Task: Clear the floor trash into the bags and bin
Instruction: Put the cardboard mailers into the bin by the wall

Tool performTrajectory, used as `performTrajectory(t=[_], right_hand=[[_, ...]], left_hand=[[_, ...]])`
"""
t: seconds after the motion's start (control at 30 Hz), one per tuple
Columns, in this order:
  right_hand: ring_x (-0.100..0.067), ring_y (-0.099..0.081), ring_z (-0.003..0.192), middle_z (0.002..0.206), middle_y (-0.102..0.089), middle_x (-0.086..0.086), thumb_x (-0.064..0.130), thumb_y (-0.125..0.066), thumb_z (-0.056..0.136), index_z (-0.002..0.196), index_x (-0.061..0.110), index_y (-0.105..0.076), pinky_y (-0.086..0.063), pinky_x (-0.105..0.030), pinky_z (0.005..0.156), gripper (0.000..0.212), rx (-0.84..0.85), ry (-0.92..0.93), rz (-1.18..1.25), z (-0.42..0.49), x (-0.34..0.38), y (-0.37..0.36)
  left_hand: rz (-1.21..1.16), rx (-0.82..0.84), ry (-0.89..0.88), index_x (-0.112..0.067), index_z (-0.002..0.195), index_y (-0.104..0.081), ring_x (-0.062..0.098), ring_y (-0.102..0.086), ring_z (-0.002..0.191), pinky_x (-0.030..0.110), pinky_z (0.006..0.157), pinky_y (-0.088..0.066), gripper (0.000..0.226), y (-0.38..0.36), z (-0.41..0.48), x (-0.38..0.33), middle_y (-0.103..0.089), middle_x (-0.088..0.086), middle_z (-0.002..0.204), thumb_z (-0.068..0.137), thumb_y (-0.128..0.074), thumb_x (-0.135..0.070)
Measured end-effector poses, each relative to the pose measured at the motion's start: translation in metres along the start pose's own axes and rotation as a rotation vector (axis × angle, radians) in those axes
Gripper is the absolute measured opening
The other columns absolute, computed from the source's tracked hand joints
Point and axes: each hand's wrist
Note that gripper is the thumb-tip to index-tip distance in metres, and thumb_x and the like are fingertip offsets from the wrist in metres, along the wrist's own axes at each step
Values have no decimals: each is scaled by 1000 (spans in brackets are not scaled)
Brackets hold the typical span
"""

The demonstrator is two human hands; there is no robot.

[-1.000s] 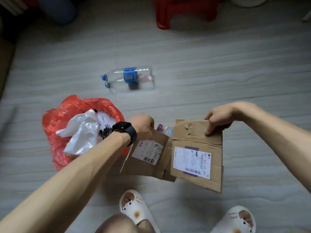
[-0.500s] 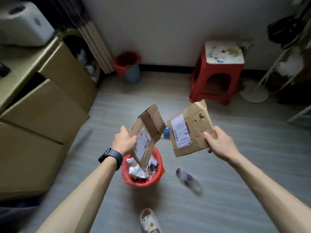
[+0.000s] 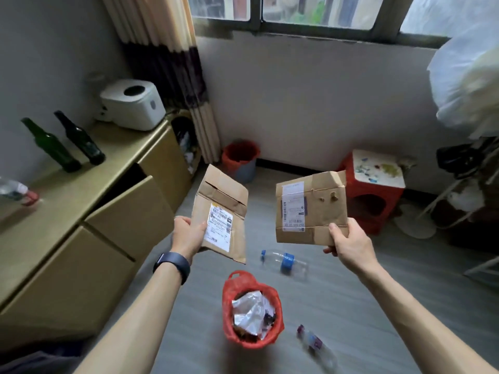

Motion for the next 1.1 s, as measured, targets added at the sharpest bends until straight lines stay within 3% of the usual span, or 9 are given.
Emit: performTrajectory(t=[0.07, 0.17, 0.3, 0.47, 0.63, 0.77, 0.87, 0.97, 1.1], right_hand=[[-14, -70, 51, 83, -71, 1, 30, -53, 97, 91, 22, -55, -51, -35, 61, 11, 2, -13, -5, 12, 12, -11], [-14, -70, 51, 85, -71, 1, 30, -53, 97, 91, 21, -57, -51, -34, 60, 12, 25, -26, -33, 38, 25, -22], [-12, -70, 51, 81, -71, 2, 33, -52, 97, 90, 19, -56, -55, -37, 64, 16, 71, -22, -91, 99, 41, -37], [-8, -69, 53, 78, -71, 5, 38, -49, 96, 93, 23, -56, -57, -39, 72, 17, 124, -6, -129, 210, 63, -51], [-6, -68, 51, 75, -72, 6, 42, -49, 94, 95, 25, -56, -53, -34, 60, 19, 170, 17, -177, 313, 95, -64], [-10, -70, 54, 78, -71, 8, 42, -51, 93, 91, 25, -57, -58, -42, 74, 18, 192, 26, -184, 383, 124, -83], [-9, -70, 53, 83, -70, 8, 41, -50, 94, 90, 24, -56, -57, -41, 77, 19, 195, 24, -208, 433, 148, -111], [-9, -69, 52, 87, -69, 7, 40, -50, 96, 90, 22, -55, -56, -37, 79, 20, 177, -11, -232, 486, 169, -155], [-5, -68, 50, 89, -68, 7, 39, -47, 98, 94, 22, -54, -47, -25, 64, 19, 166, -94, -289, 542, 190, -218]], left_hand=[[-50, -19, 30, -15, 92, -43, 24, -63, 83, 31, 47, -56, 23, 2, 15, -5, -58, 10, 98, 88, -66, -16], [-44, -22, 92, -10, 97, -45, 31, -65, 93, 43, 65, -61, 24, -2, 38, -13, -62, 17, 104, 84, -65, -15], [-6, -27, 104, -3, 96, -49, 32, -67, 88, 31, 54, -56, 25, -14, 85, -39, -66, 24, 106, 82, -63, -18], [30, -149, 76, -3, 103, -52, 33, -63, 97, 49, 73, -60, 40, -45, 155, -101, -61, 14, 105, 84, -63, -36], [87, -209, 60, -13, 96, -47, 30, -58, 93, 46, 83, -56, 33, -79, 216, -150, -55, 2, 93, 83, -59, -41], [148, -188, 60, -16, 93, -48, 18, -54, 81, 36, 76, -50, 26, -101, 274, -174, -59, 3, 96, 83, -59, -38], [175, -148, 62, -15, 95, -49, 13, -52, 78, 38, 81, -52, 26, -114, 333, -194, -58, 2, 94, 85, -57, -37], [217, -69, 83, -15, 98, -47, 23, -57, 86, 42, 87, -52, 28, -125, 406, -211, -59, 5, 98, 86, -55, -39], [277, 38, 146, -11, 107, -46, 33, -57, 101, 45, 93, -49, 35, -130, 503, -227, -59, 12, 113, 88, -57, -38]])
Point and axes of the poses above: each hand's wrist, its own z-axis towards the middle knuckle, its own y-axis out of the back of the hand, x = y × z
